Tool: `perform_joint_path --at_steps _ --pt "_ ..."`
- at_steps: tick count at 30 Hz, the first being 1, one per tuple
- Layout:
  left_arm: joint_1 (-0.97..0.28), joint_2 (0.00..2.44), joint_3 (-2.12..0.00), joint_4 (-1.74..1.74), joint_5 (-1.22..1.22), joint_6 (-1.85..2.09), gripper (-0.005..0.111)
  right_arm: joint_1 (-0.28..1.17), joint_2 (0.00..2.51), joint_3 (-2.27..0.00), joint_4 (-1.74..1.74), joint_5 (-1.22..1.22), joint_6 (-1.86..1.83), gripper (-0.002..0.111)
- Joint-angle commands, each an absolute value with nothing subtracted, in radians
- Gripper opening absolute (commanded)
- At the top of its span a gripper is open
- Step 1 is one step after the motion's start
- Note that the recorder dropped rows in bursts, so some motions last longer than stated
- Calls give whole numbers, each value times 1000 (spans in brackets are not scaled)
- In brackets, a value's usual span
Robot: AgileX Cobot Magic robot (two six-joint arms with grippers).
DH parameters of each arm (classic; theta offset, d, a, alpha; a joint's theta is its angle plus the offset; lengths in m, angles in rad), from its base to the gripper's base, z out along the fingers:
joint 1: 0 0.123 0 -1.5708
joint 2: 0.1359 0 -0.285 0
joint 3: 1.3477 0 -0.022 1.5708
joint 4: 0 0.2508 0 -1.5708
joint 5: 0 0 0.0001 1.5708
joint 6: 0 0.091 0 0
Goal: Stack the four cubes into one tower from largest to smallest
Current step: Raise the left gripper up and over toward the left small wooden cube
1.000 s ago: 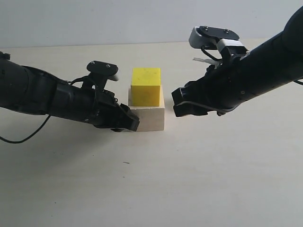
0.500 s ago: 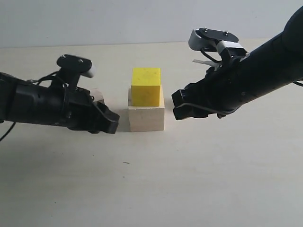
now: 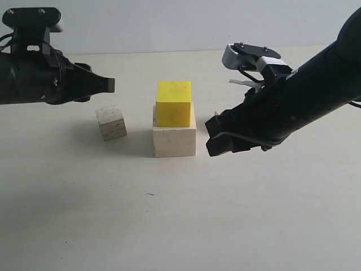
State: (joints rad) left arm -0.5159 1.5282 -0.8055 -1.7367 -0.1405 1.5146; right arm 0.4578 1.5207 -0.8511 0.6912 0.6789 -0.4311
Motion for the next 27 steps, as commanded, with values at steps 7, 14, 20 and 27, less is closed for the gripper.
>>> perform_joint_path --at_steps 7,14,20,27 --pt "-497 1525 -860 -1744 -162 1713 39 454 1511 -855 687 715 -423 46" --pt "-497 1507 -894 -1744 -124 1844 39 454 1511 -855 687 720 -418 46" --pt "-494 1507 -960 -1744 -22 2016 39 454 1511 -855 690 734 -416 46" --pt "-400 1452 -964 -1744 8 1633 39 454 1511 -855 700 734 -416 46"
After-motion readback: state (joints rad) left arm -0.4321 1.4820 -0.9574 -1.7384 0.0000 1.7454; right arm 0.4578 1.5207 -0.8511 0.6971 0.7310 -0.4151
